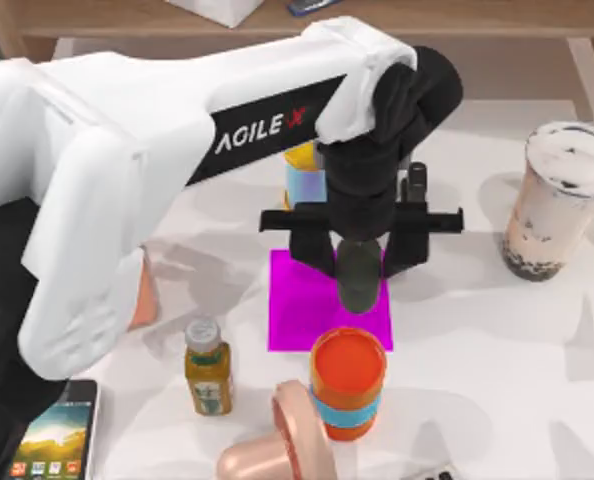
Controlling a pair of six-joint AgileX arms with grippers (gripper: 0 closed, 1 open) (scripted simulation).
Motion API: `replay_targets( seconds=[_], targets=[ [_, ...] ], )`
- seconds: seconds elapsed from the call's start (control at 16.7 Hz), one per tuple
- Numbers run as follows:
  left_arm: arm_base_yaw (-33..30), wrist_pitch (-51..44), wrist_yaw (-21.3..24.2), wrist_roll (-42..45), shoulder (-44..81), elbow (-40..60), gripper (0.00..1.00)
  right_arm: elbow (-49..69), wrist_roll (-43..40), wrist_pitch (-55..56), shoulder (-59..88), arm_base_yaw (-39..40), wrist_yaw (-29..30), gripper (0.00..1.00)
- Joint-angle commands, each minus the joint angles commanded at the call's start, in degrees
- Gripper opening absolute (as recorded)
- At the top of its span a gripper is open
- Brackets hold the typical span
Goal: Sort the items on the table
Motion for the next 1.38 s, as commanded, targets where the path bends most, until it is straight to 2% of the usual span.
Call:
replay_targets(
  seconds=[0.18,0.42,0.66,1.38],
  targets=[
    [-1.10,0.22,0.92,0.11,-0.36,-1.14,0.00,0.00,0.00,0.00,0.00,0.00,0.00,1.00],
    [2.07,-0.91,-1.22,-1.65,1.64,-1.97,0.00,0.00,0.00,0.00,0.00,0.00,0.00,1.00],
    [2.39,-0.92,-1.48,-1.83,1.94,-1.94,0.00,0.00,0.00,0.00,0.00,0.00,0.00,1.00],
    [2.39,-0.92,-1.48,-1.83,1.94,-1.94,0.90,0.00,0.00,0.00,0.00,0.00,0.00,1.00]
  ],
)
